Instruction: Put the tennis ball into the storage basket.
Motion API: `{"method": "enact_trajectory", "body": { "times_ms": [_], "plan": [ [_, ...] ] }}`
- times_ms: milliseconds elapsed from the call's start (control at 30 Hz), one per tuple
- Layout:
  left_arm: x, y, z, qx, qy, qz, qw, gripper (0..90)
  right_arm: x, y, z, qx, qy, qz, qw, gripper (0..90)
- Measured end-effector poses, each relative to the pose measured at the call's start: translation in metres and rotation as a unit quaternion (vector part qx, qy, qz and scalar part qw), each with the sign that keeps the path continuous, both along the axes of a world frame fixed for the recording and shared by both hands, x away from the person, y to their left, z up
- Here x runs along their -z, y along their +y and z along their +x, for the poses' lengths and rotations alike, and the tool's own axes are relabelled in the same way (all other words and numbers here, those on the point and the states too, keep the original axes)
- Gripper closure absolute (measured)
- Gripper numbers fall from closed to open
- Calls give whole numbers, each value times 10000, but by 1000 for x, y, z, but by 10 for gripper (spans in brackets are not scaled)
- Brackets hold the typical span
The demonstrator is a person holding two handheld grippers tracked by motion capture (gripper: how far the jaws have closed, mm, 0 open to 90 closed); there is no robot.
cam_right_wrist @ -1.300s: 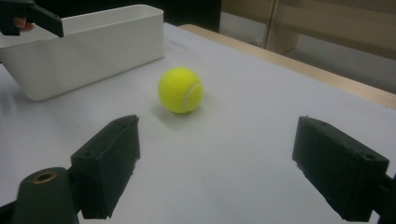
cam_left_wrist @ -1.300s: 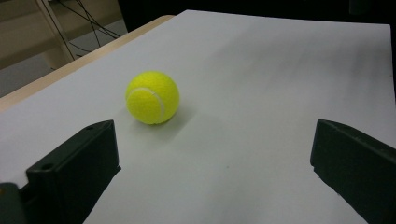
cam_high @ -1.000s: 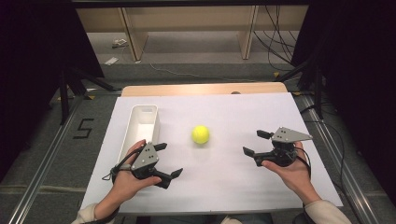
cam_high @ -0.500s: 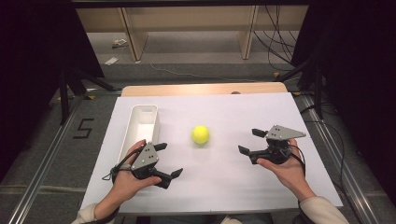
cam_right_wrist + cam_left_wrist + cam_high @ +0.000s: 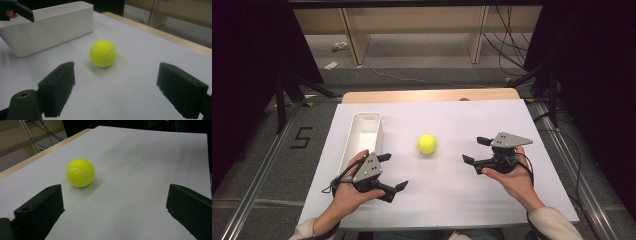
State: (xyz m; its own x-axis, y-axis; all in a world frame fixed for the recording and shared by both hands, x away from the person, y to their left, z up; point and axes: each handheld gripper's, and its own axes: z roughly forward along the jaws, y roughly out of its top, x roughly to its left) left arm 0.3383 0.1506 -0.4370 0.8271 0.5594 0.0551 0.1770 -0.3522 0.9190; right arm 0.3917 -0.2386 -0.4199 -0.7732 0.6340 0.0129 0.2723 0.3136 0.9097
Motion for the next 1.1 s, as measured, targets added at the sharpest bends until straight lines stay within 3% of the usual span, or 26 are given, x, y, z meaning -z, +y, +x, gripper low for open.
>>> {"method": "enact_trajectory", "body": {
  "times_ms": [1100],
  "plan": [
    [-1,0,0,1,-14,-9,10000,8,3,18,11,-120,67,-2,9999,156]
  ]
}}
